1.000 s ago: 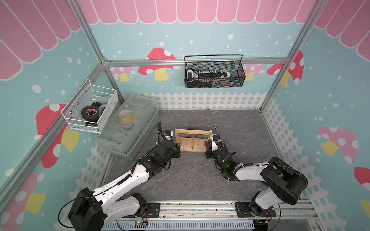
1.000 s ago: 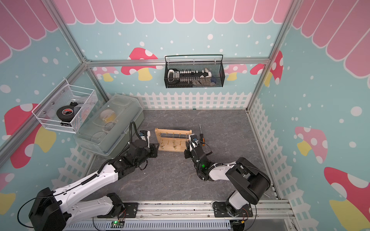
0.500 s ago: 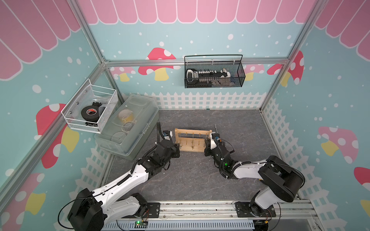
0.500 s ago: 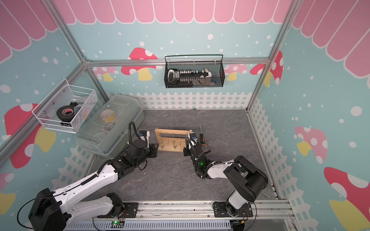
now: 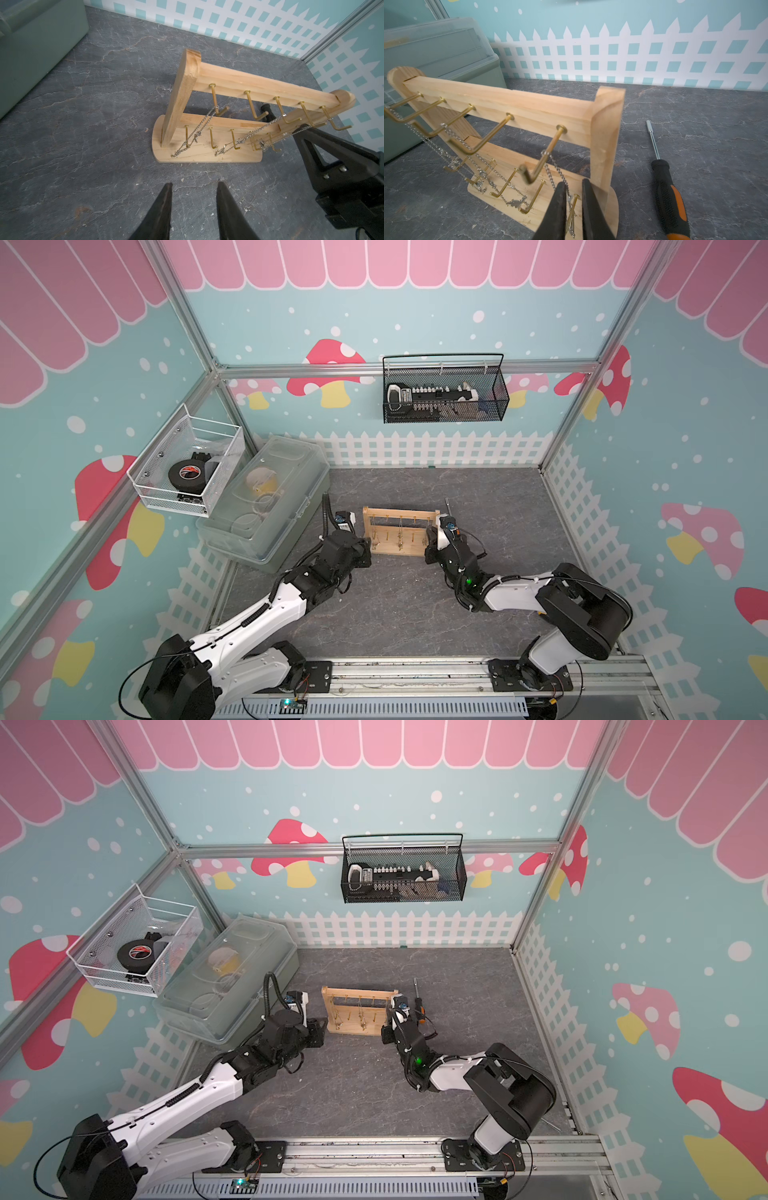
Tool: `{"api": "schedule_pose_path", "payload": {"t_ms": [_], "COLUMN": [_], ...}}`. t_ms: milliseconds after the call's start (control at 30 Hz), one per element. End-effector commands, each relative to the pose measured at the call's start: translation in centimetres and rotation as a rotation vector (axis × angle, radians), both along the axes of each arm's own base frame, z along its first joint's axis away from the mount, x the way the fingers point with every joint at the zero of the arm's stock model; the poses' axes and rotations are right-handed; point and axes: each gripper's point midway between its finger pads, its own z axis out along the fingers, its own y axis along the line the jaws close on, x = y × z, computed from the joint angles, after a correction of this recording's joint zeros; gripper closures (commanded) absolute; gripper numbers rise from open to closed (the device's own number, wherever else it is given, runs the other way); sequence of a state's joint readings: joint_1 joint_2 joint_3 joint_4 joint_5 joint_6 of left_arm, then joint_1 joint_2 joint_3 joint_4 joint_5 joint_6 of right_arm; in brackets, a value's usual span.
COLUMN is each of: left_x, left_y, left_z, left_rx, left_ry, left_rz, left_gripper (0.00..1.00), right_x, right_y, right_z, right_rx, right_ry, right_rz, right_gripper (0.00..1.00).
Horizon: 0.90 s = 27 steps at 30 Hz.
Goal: Hang the necklace on the jewelry display stand
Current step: Hang the necklace on the stand.
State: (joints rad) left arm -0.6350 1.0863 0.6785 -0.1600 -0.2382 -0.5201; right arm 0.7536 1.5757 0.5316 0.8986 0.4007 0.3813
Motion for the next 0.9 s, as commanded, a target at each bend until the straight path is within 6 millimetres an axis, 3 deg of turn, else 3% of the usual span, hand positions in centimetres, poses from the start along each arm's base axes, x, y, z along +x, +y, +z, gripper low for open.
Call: {"api": "schedule_pose_path", "payload": {"t_ms": [0, 600, 867], "left_x": [-0.2, -0.4, -0.4], "left_y": [0.4, 0.9, 1.1], "left_z": [0.0, 0.0, 0.1], "left_rx": [-0.017, -0.027, -0.028], "left_ry": [0.001, -0.002, -0.002], "left_rz": [0.011, 0.019, 0.022], "left_gripper": [0.64, 0.64, 0.64], "right_x": [0.0, 1.4, 1.5], "right_y": [-0.3, 0.0, 0.0], "right_z": [1.5, 1.2, 0.9], "right_rx": [0.024, 0.033, 0.036], "right_ry": [-0.036, -0.023, -0.016], "right_rz": [-0.010, -0.050, -0.057], "right_gripper": [0.84, 0.84, 0.93]}}
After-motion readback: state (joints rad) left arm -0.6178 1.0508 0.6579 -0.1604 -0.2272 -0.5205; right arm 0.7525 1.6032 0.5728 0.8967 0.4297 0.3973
